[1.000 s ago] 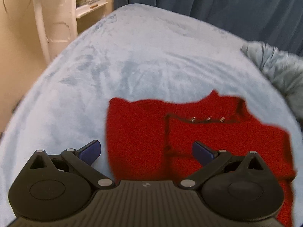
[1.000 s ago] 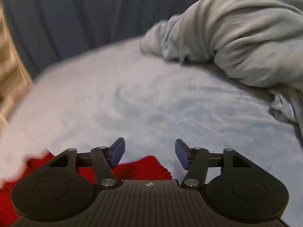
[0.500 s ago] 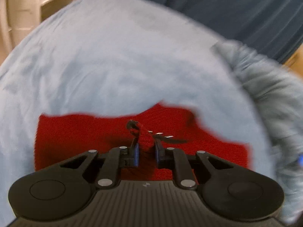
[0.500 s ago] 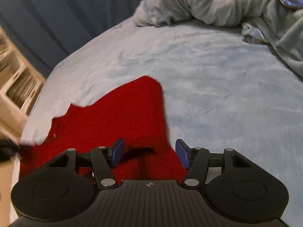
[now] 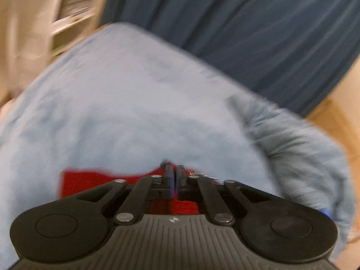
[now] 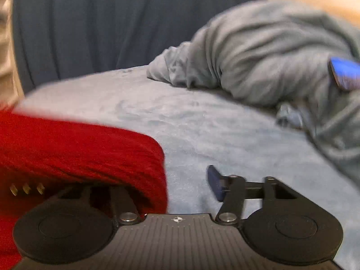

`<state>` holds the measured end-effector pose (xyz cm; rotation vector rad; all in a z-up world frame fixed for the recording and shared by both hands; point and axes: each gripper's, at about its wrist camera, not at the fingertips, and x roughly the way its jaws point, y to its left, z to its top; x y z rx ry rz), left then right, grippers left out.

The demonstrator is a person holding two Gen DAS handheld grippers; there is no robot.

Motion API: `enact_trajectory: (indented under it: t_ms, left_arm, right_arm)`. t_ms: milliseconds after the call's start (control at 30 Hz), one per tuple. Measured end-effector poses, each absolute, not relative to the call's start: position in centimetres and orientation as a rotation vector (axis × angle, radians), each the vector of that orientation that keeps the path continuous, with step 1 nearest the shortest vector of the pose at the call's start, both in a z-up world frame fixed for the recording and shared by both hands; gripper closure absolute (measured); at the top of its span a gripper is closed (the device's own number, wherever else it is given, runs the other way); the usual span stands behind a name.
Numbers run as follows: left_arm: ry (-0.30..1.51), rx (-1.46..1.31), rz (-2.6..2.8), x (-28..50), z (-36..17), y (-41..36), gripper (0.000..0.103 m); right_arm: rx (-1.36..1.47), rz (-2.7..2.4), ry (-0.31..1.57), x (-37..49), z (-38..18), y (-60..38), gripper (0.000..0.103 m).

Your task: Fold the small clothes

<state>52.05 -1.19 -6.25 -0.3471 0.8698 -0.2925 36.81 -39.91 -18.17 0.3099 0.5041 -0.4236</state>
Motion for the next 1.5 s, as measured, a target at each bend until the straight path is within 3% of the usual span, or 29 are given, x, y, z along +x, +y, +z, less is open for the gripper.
enact_trajectory:
  t_ms: [133, 267, 300, 333, 367, 433, 533, 667, 700, 733, 767, 800, 833, 867, 900, 1033, 1100, 1167, 1267, 1333, 1500]
  left_arm:
    - [1.059, -0.285, -0.151, 51.5, -15.4, 1.2, 0.103]
    - [1.145, -0.366, -0.193, 50.9, -19.8, 2.8, 0.1]
    - [1.133, -0.378, -0.211, 50.9, -19.6, 2.7, 0.089]
    - [1.116, -0.396, -0.235, 51.1, -19.3, 2.4, 0.068]
    - [1.101, -0.414, -0.254, 51.3, -18.9, 2.0, 0.055]
    - [1.076, -0.417, -0.283, 51.6, -18.0, 0.3, 0.019]
    - [1.104, -0.33, -0.33, 52.8, -18.5, -3.4, 0.008]
    - [1.253, -0.197, -0.303, 53.8, -21.4, -8.2, 0.011]
    - [1.238, -0.141, -0.319, 53.2, -21.0, -9.1, 0.035]
    - [1.212, -0.077, -0.359, 52.5, -20.2, -10.3, 0.083]
    - [1.179, -0.046, -0.41, 51.9, -19.2, -11.1, 0.088]
    - [1.143, -0.052, -0.443, 51.4, -17.8, -11.5, 0.088]
    - [1.107, -0.06, -0.453, 51.0, -16.3, -11.8, 0.089]
    - [1.055, -0.076, -0.467, 50.7, -14.4, -11.7, 0.089]
    - [1.002, -0.105, -0.483, 50.5, -12.5, -11.3, 0.089]
    - [0.786, -0.197, -0.451, 50.3, -5.1, -7.0, 0.089]
    - [0.757, -0.217, -0.401, 50.4, -4.4, -3.9, 0.089]
    - [0.852, -0.246, -0.335, 51.6, -7.3, -2.0, 0.089]
    - [1.051, -0.194, -0.274, 52.7, -14.8, -2.2, 0.089]
    - [1.131, -0.134, -0.228, 52.6, -18.9, -2.8, 0.088]
    - [1.1, -0.187, -0.205, 52.6, -20.0, -1.2, 0.075]
  right_arm:
    - [0.139, -0.332, 0.669, 36.6, -21.6, -39.1, 0.059]
    - [0.086, -0.312, 0.654, 36.3, -21.2, -38.9, 0.051]
    - [0.078, -0.319, 0.663, 36.5, -21.2, -39.0, 0.048]
    - [0.063, -0.325, 0.669, 36.8, -21.1, -39.1, 0.046]
    - [0.054, -0.326, 0.669, 36.8, -21.1, -38.9, 0.045]
    - [0.065, -0.328, 0.667, 36.7, -21.4, -39.1, 0.044]
    - [0.105, -0.343, 0.657, 36.5, -21.6, -39.4, 0.042]
    - [0.134, -0.365, 0.65, 36.7, -21.5, -39.4, 0.038]
    - [0.145, -0.37, 0.644, 36.9, -21.5, -39.5, 0.037]
    - [0.154, -0.376, 0.634, 37.1, -21.5, -39.4, 0.037]
    - [0.162, -0.386, 0.618, 37.5, -21.5, -39.5, 0.037]
    - [0.166, -0.39, 0.606, 38.0, -21.4, -39.4, 0.037]
    - [0.164, -0.389, 0.596, 38.6, -21.4, -39.3, 0.045]
    - [0.154, -0.379, 0.582, 39.1, -21.2, -39.2, 0.08]
    - [0.134, -0.368, 0.565, 39.7, -20.8, -38.9, 0.096]
    - [0.118, -0.34, 0.424, 38.7, -17.7, -37.5, 0.095]
    - [-0.017, -0.312, 0.369, 37.5, -17.1, -35.6, 0.094]
    - [-0.228, -0.311, 0.414, 37.5, -18.7, -33.6, 0.077]
    - [-0.331, -0.317, 0.605, 38.6, -22.5, -33.3, 0.077]
    - [-0.281, -0.317, 0.619, 38.6, -22.9, -34.0, 0.076]
    - [-0.254, -0.246, 0.65, 38.5, -22.0, -34.9, 0.072]
